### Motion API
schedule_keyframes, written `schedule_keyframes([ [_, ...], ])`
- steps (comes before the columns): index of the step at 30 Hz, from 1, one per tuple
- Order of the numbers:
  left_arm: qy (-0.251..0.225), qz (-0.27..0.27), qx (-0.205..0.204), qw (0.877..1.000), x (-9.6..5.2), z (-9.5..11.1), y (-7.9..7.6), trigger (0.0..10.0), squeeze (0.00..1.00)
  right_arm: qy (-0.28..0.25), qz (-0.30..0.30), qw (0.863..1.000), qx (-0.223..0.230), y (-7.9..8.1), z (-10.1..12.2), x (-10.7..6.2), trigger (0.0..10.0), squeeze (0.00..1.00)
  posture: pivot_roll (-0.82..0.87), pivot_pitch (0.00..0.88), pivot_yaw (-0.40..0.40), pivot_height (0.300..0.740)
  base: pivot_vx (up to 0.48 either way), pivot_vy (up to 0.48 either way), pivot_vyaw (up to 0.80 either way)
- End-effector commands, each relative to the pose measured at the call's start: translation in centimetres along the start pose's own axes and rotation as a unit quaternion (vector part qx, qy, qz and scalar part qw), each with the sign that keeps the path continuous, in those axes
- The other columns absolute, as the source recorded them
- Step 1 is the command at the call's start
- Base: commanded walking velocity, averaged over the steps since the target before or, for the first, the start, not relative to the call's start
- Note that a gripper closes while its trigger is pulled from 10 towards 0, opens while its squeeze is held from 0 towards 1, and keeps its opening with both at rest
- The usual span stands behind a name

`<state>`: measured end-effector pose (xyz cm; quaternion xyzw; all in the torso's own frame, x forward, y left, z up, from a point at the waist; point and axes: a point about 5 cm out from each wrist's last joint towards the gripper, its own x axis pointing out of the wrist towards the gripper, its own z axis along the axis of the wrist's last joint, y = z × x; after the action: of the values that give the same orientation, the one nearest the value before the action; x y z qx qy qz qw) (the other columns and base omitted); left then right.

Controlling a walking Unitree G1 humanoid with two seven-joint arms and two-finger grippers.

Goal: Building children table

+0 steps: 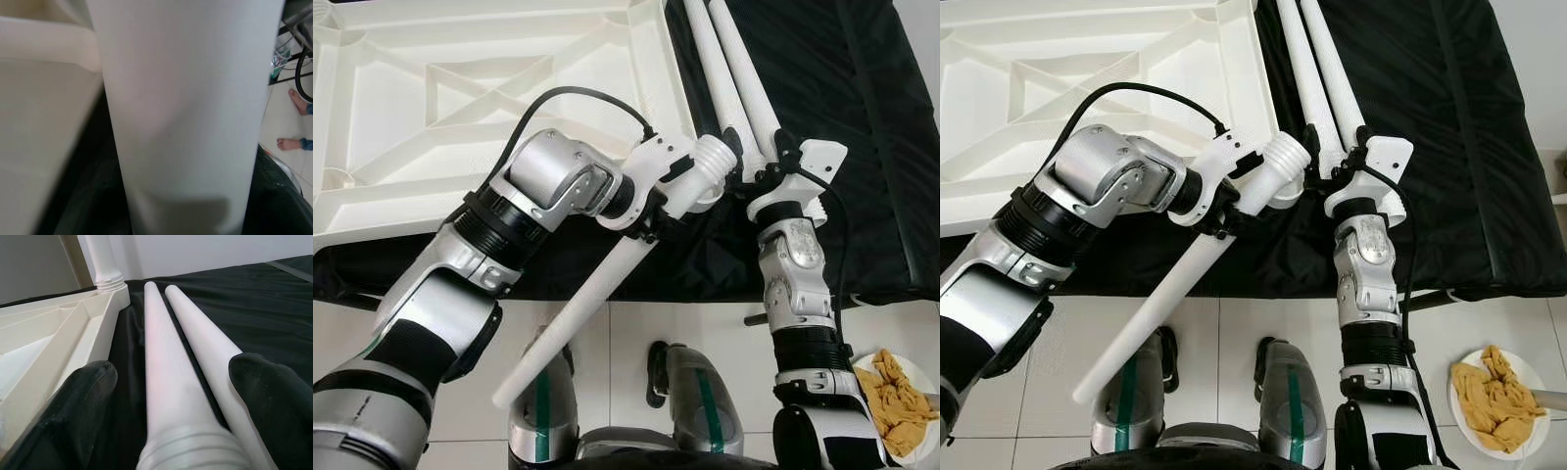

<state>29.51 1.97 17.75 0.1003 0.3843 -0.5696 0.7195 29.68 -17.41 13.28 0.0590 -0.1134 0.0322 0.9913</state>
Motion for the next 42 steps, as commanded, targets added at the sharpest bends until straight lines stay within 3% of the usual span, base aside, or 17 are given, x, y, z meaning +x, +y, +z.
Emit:
schedule_keyframes([
  [1,-0.001,-0.032,0.007,0.999,-0.9,0.7,-0.1,10.0,0.00,0.024,-0.009,1.000,0.000,-0.2,-1.0,-0.7,10.0,0.00,0.06,0.121,0.036,0.740,0.000,0.000,0.00],
  [4,-0.013,-0.031,0.003,0.999,-1.9,1.6,0.2,10.0,0.00,0.024,-0.010,1.000,0.001,-0.2,-1.1,-0.7,10.0,0.00,0.06,0.118,0.038,0.740,0.000,0.000,0.00],
  [7,-0.013,-0.046,0.028,0.998,-3.9,2.8,0.0,10.0,0.00,0.024,-0.010,1.000,0.003,0.0,-1.2,-0.7,10.0,0.00,0.07,0.114,0.034,0.740,0.000,0.000,0.00],
  [13,0.010,-0.048,0.047,0.998,-5.1,3.5,-0.2,10.0,0.00,0.024,-0.008,1.000,0.003,0.0,-1.2,-0.5,10.0,0.00,0.08,0.112,0.032,0.740,0.000,0.000,0.00],
  [22,0.066,-0.041,0.076,0.994,-4.9,3.9,0.3,10.0,0.00,0.025,-0.009,1.000,0.007,0.4,-1.5,-0.5,10.0,0.00,0.09,0.115,0.047,0.740,0.000,0.000,0.00],
  [28,0.061,-0.035,0.089,0.993,-5.3,5.8,0.8,10.0,0.00,0.026,-0.011,1.000,0.009,0.5,-1.7,-0.7,10.0,0.00,0.09,0.115,0.056,0.740,0.000,0.000,0.00],
  [32,0.065,-0.017,0.125,0.990,-5.3,7.3,1.0,10.0,0.00,0.027,-0.015,0.999,0.012,0.7,-1.9,-0.8,10.0,0.00,0.09,0.114,0.061,0.740,0.000,0.000,0.00],
  [42,0.079,0.005,0.174,0.982,-5.6,8.9,1.3,10.0,0.00,0.026,-0.018,0.999,0.015,0.8,-2.0,-0.8,10.0,0.00,0.10,0.111,0.065,0.740,0.000,0.000,0.00],
])
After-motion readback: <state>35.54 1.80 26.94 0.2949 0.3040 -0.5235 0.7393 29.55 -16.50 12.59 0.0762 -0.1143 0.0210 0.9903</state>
